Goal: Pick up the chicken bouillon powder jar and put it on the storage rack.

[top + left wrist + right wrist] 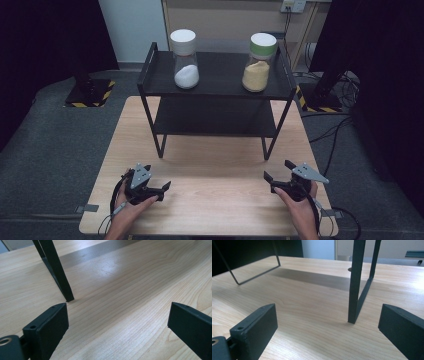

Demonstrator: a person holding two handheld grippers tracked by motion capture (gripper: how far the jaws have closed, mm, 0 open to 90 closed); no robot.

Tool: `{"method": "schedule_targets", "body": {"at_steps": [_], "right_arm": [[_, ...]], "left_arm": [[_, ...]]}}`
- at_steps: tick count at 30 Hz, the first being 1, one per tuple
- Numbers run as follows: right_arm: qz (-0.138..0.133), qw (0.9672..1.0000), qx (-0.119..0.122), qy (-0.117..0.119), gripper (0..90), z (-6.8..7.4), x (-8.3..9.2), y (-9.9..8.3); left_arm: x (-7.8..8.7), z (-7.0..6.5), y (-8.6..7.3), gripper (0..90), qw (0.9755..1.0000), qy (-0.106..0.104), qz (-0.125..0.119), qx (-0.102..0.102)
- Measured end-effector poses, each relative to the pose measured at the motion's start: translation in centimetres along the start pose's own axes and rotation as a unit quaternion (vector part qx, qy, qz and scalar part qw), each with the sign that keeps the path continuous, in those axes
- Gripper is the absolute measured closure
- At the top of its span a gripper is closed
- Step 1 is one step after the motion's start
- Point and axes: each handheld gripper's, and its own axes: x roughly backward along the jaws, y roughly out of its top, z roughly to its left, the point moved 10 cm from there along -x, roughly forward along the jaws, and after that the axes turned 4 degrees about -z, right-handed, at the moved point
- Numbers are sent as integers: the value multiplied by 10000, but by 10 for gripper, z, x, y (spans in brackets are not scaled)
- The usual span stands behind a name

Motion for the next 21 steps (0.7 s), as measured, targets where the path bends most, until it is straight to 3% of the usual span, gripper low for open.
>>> {"method": "schedule_targets", "body": {"at_steps": [21], "right_arm": [[83,9998,-146,-119,13,-1,3,-11]], "left_arm": [[0,5,-1,21,10000,3,-56,-4]]}}
